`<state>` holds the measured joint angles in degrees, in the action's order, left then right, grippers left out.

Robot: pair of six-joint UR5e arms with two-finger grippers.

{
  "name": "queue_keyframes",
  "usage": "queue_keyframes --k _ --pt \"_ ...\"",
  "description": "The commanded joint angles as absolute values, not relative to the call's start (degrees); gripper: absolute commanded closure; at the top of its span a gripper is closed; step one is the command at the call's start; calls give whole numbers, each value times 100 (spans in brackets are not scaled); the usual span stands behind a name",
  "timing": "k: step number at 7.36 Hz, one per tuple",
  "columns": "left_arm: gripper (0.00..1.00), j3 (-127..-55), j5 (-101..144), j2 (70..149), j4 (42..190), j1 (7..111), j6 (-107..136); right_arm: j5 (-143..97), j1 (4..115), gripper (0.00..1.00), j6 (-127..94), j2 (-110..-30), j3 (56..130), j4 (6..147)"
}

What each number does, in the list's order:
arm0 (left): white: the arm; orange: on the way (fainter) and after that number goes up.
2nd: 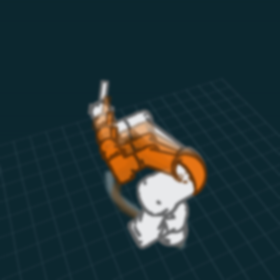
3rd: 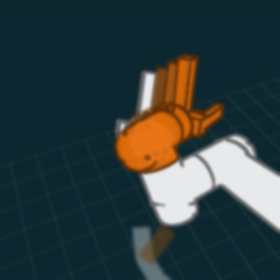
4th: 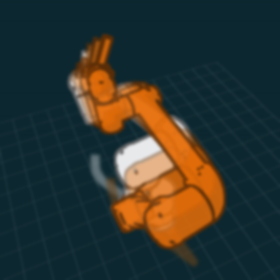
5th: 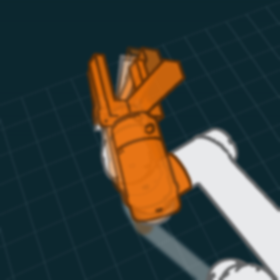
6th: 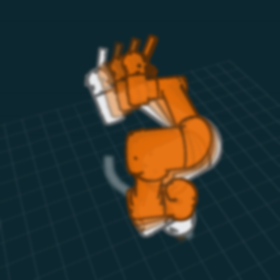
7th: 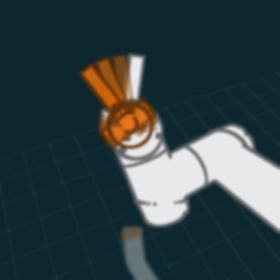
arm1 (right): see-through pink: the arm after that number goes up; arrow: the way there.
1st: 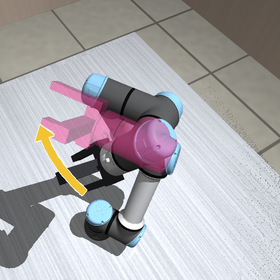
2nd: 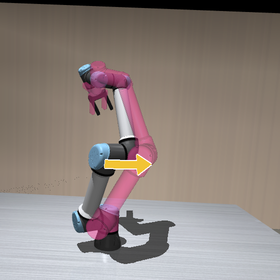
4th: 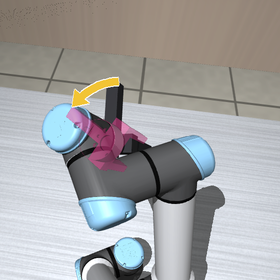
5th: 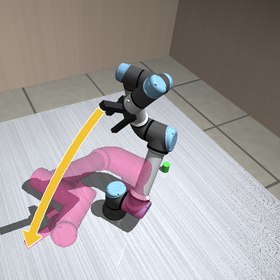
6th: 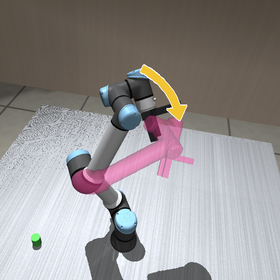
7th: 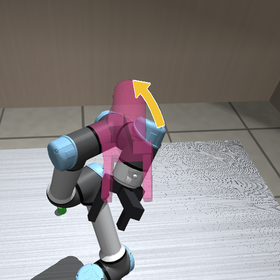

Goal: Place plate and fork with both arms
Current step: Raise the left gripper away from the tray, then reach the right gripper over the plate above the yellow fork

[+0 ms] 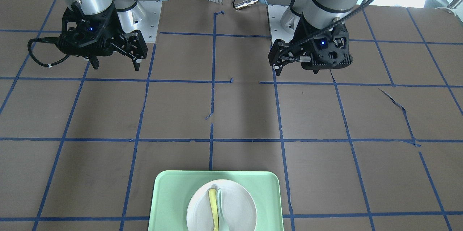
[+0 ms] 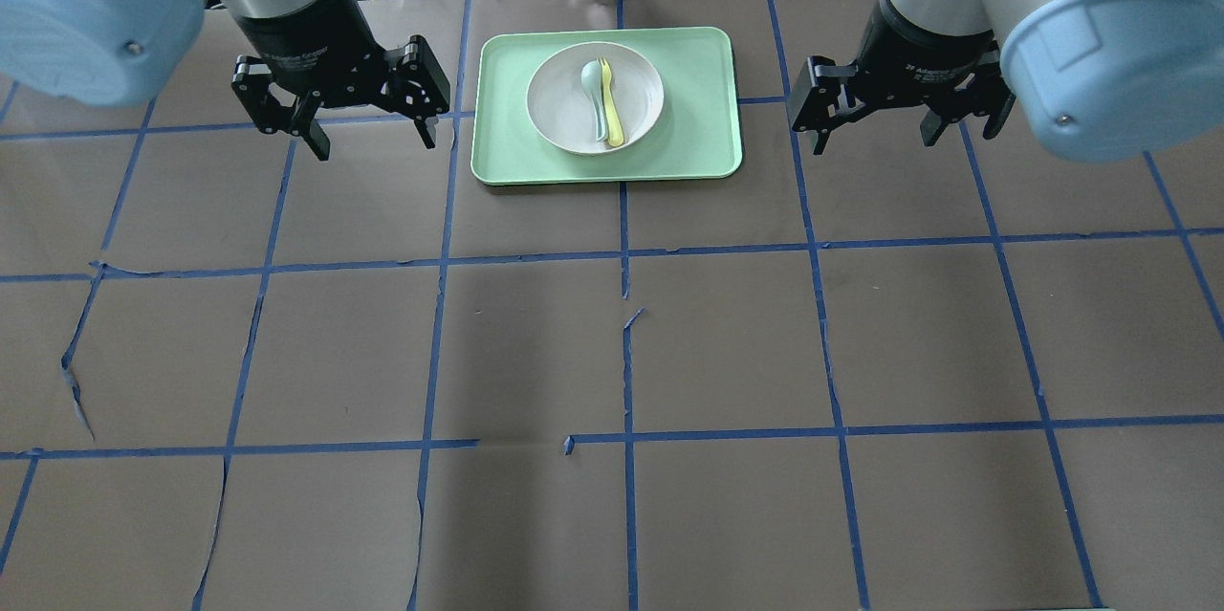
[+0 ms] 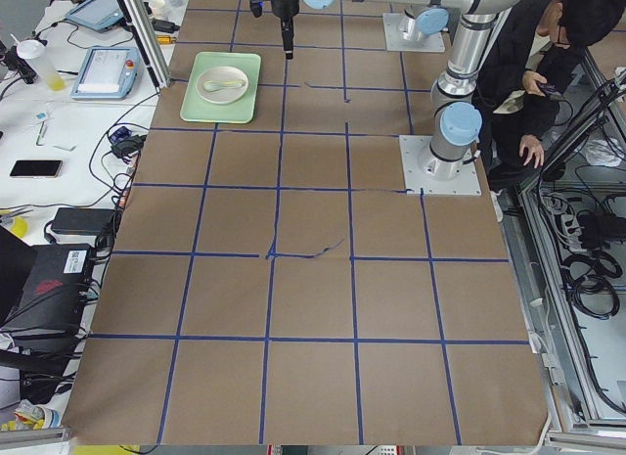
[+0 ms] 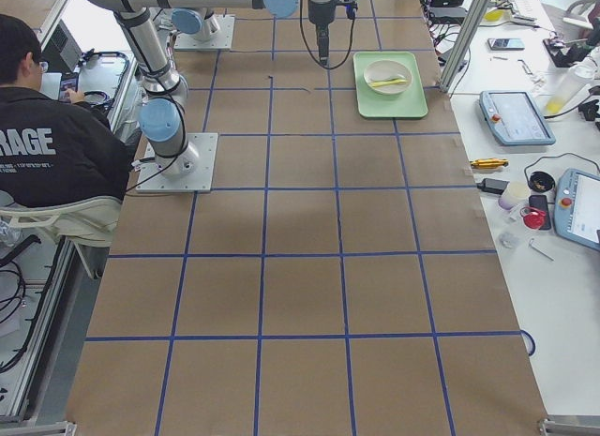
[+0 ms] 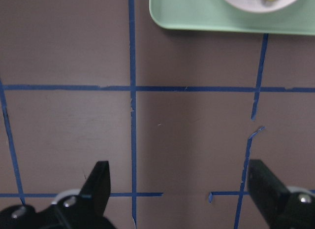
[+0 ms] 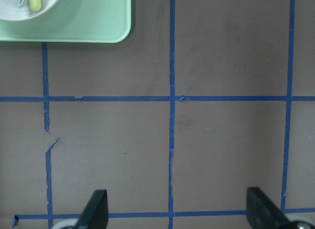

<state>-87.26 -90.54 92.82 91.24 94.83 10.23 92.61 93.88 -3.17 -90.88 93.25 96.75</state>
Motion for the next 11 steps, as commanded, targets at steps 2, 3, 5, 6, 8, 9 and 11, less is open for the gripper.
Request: queue_keyframes --k 2,3,5,6,8,9,11 --pt "0 -9578 -9106 8737 8521 9536 1072 9255 9387 0 -316 -9088 9316 9677" --pt "0 -9641 -9062 8693 8404 9545 1011 9255 9387 0 -316 -9088 9316 9694" --pt "0 -9659 -9053 8684 8402 9545 1011 9255 9387 0 -308 -9088 9316 9694" --pt "0 -9659 -9053 8684 8411 9545 1011 9237 9387 0 -316 -9088 9316 9703" --pt "0 -9677 -9053 8666 8411 9545 1011 9246 9395 0 -299 -9018 9299 9712" --pt "0 -9668 -9053 8675 8411 9545 1011 9237 9396 0 -290 -9018 9299 9712" --pt "0 -9677 -9062 8666 8411 9545 1011 9220 9439 0 -264 -8538 8881 9834"
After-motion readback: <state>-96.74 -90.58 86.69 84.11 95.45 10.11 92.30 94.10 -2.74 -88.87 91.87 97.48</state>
